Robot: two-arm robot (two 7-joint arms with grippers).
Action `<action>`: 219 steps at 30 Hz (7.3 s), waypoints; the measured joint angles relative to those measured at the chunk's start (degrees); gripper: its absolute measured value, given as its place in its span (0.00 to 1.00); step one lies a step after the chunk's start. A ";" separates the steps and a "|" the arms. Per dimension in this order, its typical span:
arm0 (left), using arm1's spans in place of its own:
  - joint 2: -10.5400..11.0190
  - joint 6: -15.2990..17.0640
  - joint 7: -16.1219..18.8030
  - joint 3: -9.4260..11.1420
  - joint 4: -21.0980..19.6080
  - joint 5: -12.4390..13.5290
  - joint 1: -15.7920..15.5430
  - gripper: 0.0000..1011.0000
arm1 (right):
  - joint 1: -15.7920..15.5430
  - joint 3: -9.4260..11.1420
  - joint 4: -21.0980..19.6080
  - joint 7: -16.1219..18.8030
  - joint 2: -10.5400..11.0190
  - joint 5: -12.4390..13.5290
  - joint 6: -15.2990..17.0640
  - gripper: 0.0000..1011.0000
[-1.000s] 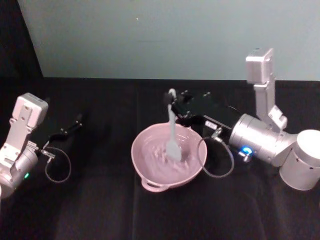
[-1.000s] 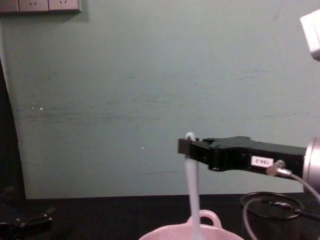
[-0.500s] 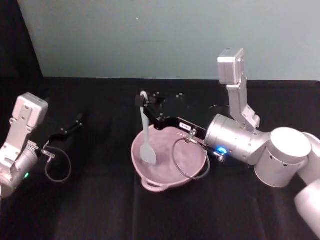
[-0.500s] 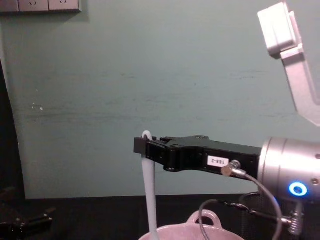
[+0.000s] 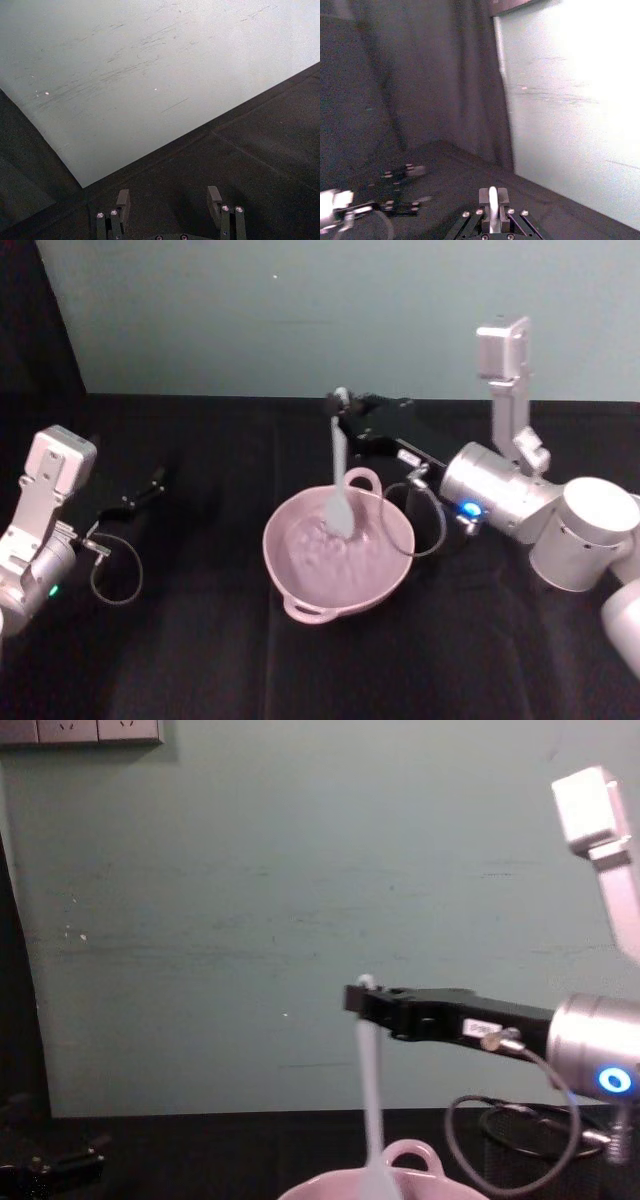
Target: Use the one hand to pick up the spoon and stir the clear water in the bowl.
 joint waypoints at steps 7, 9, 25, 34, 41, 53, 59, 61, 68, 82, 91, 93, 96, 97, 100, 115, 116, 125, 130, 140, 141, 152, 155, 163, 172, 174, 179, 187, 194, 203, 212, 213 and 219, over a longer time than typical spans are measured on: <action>0.00 0.00 0.00 0.00 0.00 0.00 0.00 1.00 | -1.65 2.65 -2.15 -1.95 2.16 -0.70 0.37 0.11; 0.00 0.00 0.00 0.00 0.00 0.00 0.00 1.00 | -2.27 3.18 -3.19 -2.13 2.74 -0.89 0.65 0.11; 0.00 0.00 0.00 0.00 0.00 0.00 0.00 1.00 | -5.32 0.74 -10.76 -1.35 4.68 -4.05 3.38 0.11; 0.00 0.00 0.00 0.00 0.00 0.00 0.00 1.00 | -5.17 -2.15 -12.19 0.26 3.17 -5.11 3.63 0.11; 0.00 0.00 0.00 0.00 0.00 0.00 0.00 1.00 | -3.42 -3.33 -9.64 1.27 0.94 -4.61 3.14 0.11; 0.00 0.00 0.00 0.00 0.00 0.00 0.00 1.00 | -0.13 -1.43 -1.15 0.81 -1.55 -2.83 1.16 0.11; 0.00 0.00 0.00 0.00 0.00 0.00 0.00 1.00 | -0.64 1.53 -0.44 -0.84 -0.12 -2.18 0.59 0.11; 0.00 0.00 0.00 0.00 0.00 0.00 0.00 1.00 | -1.17 2.52 -1.14 -1.22 0.72 -1.95 0.59 0.11; 0.00 0.00 0.00 0.00 0.00 0.00 0.00 1.00 | -2.75 3.76 -3.82 -1.60 2.68 -1.86 1.40 0.11; 0.00 0.00 0.00 0.00 0.00 0.00 0.00 1.00 | -4.44 0.59 -10.20 0.69 4.85 -3.17 4.34 0.11; 0.00 0.00 0.00 0.00 0.00 0.00 0.00 1.00 | -3.09 -4.06 -11.88 2.79 3.97 -4.22 5.88 0.11; 0.00 0.00 0.00 0.00 0.00 0.00 0.00 1.00 | -2.71 -4.87 -11.82 3.00 3.52 -4.45 5.89 0.11; 0.00 0.00 0.00 0.00 0.00 0.00 0.00 1.00 | -2.17 -5.54 -11.14 3.07 2.86 -4.52 5.79 0.11; 0.00 0.00 0.00 0.00 0.00 0.00 0.00 1.00 | -2.03 -5.65 -10.89 3.07 2.68 -4.52 5.71 0.11; 0.00 0.00 0.00 0.00 0.00 0.00 0.00 1.00 | -1.39 -5.81 -9.57 3.06 1.89 -4.49 5.12 0.11; 0.00 0.00 0.00 0.00 0.00 -0.01 0.00 1.00 | 1.54 -1.49 1.42 1.53 -1.16 -1.81 1.05 0.11; 0.00 0.00 0.00 0.00 0.00 0.00 0.00 1.00 | 1.49 -1.11 1.49 1.27 -1.02 -1.71 0.95 0.11; 0.00 0.00 0.00 0.00 0.00 0.00 0.00 1.00 | -0.60 2.17 -1.26 -0.27 1.74 -1.09 0.98 0.11; 0.00 0.00 0.00 0.00 0.00 0.00 0.00 1.00 | -1.71 2.46 -3.71 -0.54 3.15 -1.58 1.80 0.11; 0.00 0.00 0.00 0.00 0.00 0.00 0.00 1.00 | -3.92 0.41 -8.62 0.20 4.66 -2.84 3.88 0.11; 0.00 0.00 0.00 0.00 0.00 0.00 0.00 1.00 | -4.26 -0.17 -9.22 0.35 4.60 -2.93 4.11 0.11; 0.00 0.00 0.00 0.00 0.00 0.00 0.00 1.00 | -3.99 -3.73 -10.35 1.69 2.17 -3.18 4.50 0.11; 0.00 0.00 0.00 0.00 0.00 0.00 0.00 1.00 | -3.44 -4.15 -9.87 1.74 1.48 -3.14 4.29 0.11; 0.00 0.00 0.00 0.00 0.00 0.00 0.00 1.00 | -1.63 -4.76 -7.42 2.00 -0.15 -3.05 3.36 0.11; 0.00 0.00 0.00 0.00 0.00 0.00 0.00 1.00 | 1.05 -3.17 0.47 2.60 -2.78 -0.59 1.31 0.11; 0.00 0.00 0.00 0.00 0.00 0.00 0.00 1.00 | 1.39 -2.80 1.38 2.58 -2.87 -0.47 1.08 0.11; 0.00 0.00 0.00 0.00 0.00 0.00 0.00 1.00 | 1.58 -0.97 2.84 0.70 -2.14 -0.60 0.66 0.11; 0.00 0.00 0.00 0.00 0.00 0.00 0.00 1.00 | -0.29 1.63 -0.23 -1.49 0.33 -1.42 0.73 0.11; 0.00 0.00 0.00 0.00 0.00 0.00 0.00 1.00 | -1.67 2.19 -3.31 -1.51 1.95 -2.11 1.69 0.11; 0.00 0.00 0.00 0.00 0.00 0.00 0.00 1.00 | -3.19 0.70 -7.23 -0.92 3.38 -3.80 3.34 0.11; 0.00 0.00 0.00 0.00 0.00 0.00 0.00 1.00 | -3.75 -2.74 -10.20 0.99 2.92 -4.96 4.58 0.11; 0.00 0.00 0.00 0.00 0.00 0.00 0.00 1.00 | -3.75 -3.07 -10.34 1.12 2.78 -5.02 4.61 0.11; 0.00 0.00 0.00 0.00 0.00 0.00 0.00 1.00 | -3.01 -4.74 -10.48 1.69 1.32 -5.30 4.63 0.11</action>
